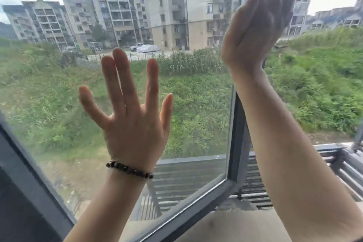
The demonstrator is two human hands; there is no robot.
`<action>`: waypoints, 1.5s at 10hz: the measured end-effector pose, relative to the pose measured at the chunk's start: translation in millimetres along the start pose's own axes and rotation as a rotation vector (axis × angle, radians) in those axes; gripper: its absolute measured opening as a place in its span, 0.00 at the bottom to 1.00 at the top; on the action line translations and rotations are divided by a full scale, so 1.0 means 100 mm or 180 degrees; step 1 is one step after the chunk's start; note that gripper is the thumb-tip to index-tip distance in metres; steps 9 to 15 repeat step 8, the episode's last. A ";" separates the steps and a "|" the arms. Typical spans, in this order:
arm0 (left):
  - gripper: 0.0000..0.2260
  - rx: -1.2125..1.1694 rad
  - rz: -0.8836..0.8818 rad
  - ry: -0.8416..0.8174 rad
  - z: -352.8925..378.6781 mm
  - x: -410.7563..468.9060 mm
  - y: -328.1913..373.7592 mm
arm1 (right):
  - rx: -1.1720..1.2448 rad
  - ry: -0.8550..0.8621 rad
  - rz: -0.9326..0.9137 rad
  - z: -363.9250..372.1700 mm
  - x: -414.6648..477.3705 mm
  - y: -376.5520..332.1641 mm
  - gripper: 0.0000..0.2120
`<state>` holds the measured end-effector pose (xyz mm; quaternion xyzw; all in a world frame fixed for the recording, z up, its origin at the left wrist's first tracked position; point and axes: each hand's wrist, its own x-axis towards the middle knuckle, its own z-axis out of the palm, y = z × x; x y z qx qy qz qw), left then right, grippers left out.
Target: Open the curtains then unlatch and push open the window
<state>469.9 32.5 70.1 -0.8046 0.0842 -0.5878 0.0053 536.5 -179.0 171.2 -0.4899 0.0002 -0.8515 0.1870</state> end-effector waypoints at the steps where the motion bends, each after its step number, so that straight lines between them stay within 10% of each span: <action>1: 0.29 0.0061 -0.0032 -0.0197 0.25 0.08 0.05 | 0.0156 -0.0801 0.0402 0.27 -0.12 0.10 0.20; 4: 0.29 0.0083 0.0026 -0.0293 0.46 0.13 0.10 | 0.0137 -0.1588 0.0498 0.46 -0.24 0.14 0.16; 6: 0.30 0.0055 0.0058 -0.0506 0.38 0.14 0.10 | -0.0647 -0.3073 0.0880 -0.06 0.00 -0.10 0.21; 8: 0.26 -0.0532 0.0190 -0.0778 0.02 0.06 0.02 | 0.0794 -0.2460 0.1500 -1.44 0.50 -0.88 0.10; 15: 0.26 -0.0532 0.0190 -0.0778 0.02 0.06 0.02 | 0.0794 -0.2460 0.1500 -1.44 0.50 -0.88 0.10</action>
